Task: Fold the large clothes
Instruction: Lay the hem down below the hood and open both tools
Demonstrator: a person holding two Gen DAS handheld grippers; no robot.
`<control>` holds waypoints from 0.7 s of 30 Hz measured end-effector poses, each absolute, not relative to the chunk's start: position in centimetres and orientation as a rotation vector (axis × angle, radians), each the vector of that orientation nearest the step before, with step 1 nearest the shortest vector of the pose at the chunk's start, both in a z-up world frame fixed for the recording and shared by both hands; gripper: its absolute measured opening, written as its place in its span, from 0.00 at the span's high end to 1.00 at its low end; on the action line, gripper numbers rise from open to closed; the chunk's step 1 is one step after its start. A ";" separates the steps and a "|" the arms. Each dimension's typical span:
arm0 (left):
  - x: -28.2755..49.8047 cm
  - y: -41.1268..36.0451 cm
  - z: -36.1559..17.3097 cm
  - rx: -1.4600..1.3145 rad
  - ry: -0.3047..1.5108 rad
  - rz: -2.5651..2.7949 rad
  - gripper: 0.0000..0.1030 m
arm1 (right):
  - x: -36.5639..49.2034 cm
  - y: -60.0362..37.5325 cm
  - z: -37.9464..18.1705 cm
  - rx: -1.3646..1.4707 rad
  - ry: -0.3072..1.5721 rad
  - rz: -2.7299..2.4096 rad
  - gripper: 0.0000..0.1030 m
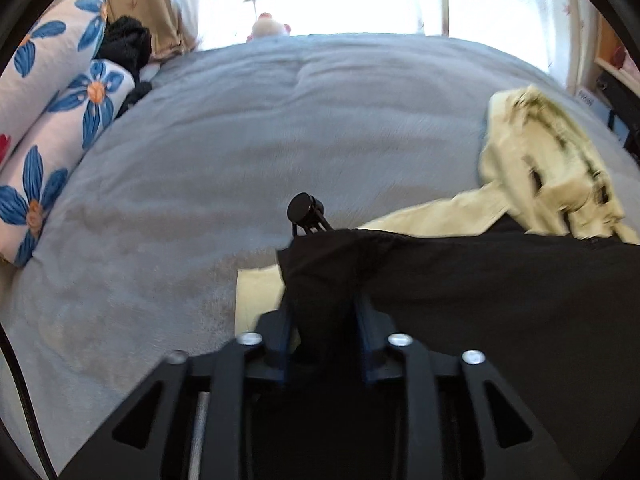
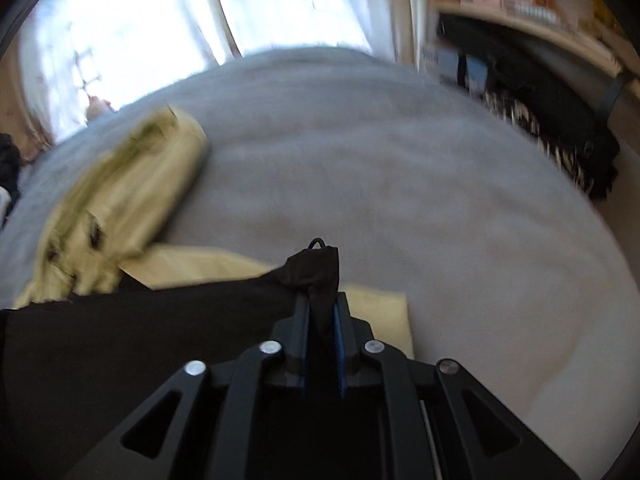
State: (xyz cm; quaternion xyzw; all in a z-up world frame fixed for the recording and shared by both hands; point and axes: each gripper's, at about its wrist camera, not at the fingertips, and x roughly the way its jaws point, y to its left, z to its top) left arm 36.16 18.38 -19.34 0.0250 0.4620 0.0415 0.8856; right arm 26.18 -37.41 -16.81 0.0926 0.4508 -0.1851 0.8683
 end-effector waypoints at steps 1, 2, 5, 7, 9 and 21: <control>36.4 18.8 -19.9 0.040 0.976 0.101 0.52 | 26.2 -37.8 -17.5 0.208 0.968 -0.391 0.84; 36.3 19.2 -20.1 0.022 0.982 0.109 0.47 | 25.8 -38.3 -17.9 0.234 0.972 -0.389 0.77; 36.3 21.4 -19.8 -0.095 0.991 0.122 0.39 | 24.5 -39.3 -16.7 0.278 0.934 -0.402 0.69; 35.8 22.8 -19.0 -0.151 0.983 0.138 0.39 | 23.5 -40.0 -15.4 0.324 0.890 -0.389 0.68; 34.9 23.8 -17.9 -0.172 0.947 0.157 0.39 | 22.5 -40.2 -14.1 0.351 0.857 -0.376 0.68; 28.3 15.7 -16.8 -0.179 0.937 -0.064 0.46 | 23.8 -23.3 -14.1 0.226 0.962 0.011 0.68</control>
